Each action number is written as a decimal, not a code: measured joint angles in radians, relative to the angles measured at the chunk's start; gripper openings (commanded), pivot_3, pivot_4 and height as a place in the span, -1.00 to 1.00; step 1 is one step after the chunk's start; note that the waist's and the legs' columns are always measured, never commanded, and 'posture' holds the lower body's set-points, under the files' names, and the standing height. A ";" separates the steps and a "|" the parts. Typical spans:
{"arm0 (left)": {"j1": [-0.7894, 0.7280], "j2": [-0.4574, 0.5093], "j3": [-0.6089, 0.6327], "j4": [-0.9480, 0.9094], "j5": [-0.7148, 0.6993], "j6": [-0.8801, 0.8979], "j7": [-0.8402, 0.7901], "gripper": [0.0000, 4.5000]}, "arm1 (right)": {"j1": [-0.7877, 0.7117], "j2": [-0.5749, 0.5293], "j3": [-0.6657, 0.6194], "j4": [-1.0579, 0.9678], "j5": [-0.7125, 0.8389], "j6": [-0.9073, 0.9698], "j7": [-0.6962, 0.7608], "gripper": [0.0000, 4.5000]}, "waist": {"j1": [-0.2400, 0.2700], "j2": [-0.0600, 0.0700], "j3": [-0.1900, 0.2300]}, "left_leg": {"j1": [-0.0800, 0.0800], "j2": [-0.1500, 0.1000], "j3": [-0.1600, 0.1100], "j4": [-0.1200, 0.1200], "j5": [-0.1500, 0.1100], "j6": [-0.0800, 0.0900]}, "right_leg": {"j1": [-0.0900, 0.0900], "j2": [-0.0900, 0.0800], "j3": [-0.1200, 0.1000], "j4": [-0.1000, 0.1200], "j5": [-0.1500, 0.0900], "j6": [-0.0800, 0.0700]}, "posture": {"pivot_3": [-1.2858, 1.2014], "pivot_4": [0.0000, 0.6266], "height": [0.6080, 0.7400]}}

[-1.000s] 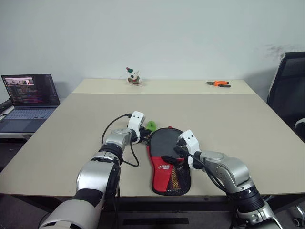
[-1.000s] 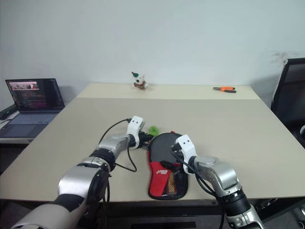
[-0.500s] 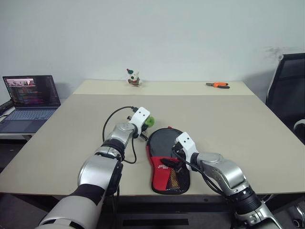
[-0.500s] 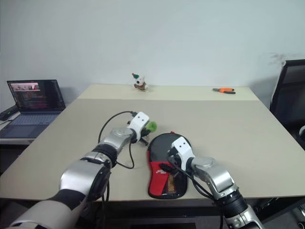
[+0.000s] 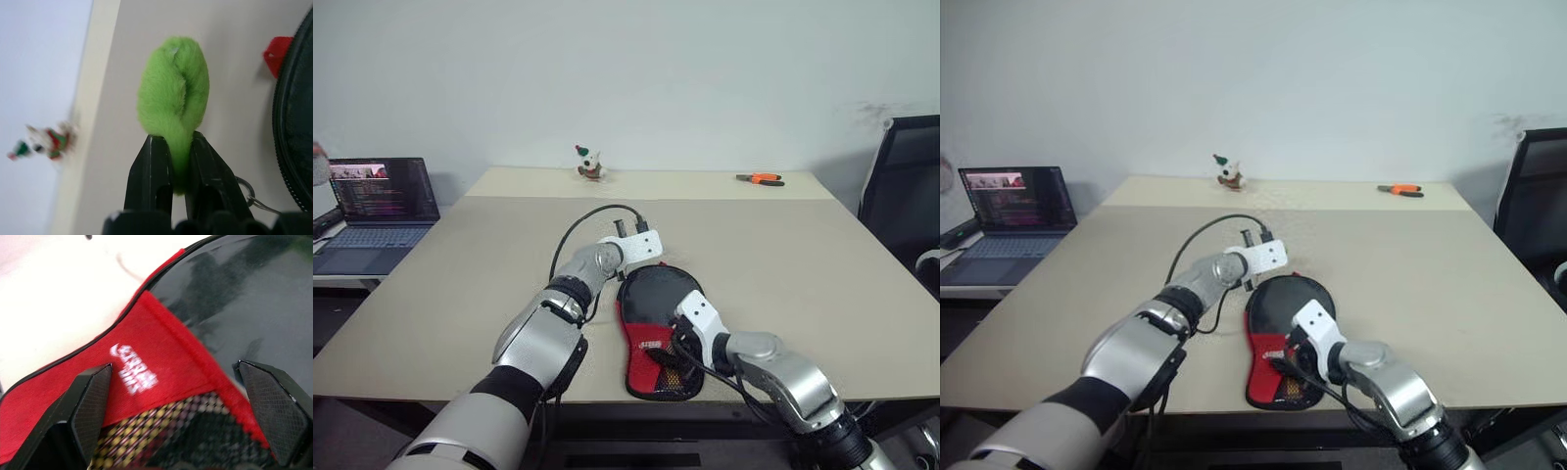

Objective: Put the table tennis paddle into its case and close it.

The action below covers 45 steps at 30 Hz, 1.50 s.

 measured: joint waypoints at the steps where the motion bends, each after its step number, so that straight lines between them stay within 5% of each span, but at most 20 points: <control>1: -0.007 -0.005 -0.030 0.003 0.031 -0.018 0.013 -0.97 | 0.015 0.000 0.002 -0.016 0.000 0.008 -0.005 1.00 | 0.000 0.000 0.000 | 0.001 0.000 0.000 0.000 0.000 0.000 | 0.001 0.000 0.000 -0.001 0.000 0.000 | 0.03 -0.52 1.00; 5: -0.033 -0.031 -0.159 0.006 0.157 -0.088 0.077 -0.97 | 0.045 -0.001 0.002 -0.051 -0.001 0.024 -0.025 1.00 | 0.002 0.000 0.000 | 0.010 0.000 -0.002 -0.005 0.000 0.000 | 0.015 0.000 -0.003 -0.012 0.000 0.001 | 0.03 -0.52 1.00; 14: -0.038 -0.094 -0.290 0.012 0.283 -0.172 0.160 -0.98 | 0.071 -0.004 0.002 -0.092 -0.005 0.042 -0.050 1.00 | 0.002 0.000 0.000 | 0.009 -0.006 -0.002 -0.006 -0.002 0.000 | 0.016 -0.007 -0.002 -0.014 -0.004 0.006 | 0.03 -0.52 1.00; 45: -0.053 -0.215 -0.333 0.030 0.320 -0.354 0.247 -0.98 | 0.079 0.014 0.002 -0.099 -0.007 0.053 -0.075 1.00 | 0.001 0.000 -0.001 | 0.011 -0.007 -0.003 -0.005 -0.002 0.000 | 0.018 -0.010 -0.003 -0.014 -0.005 0.008 | 0.03 -0.52 1.00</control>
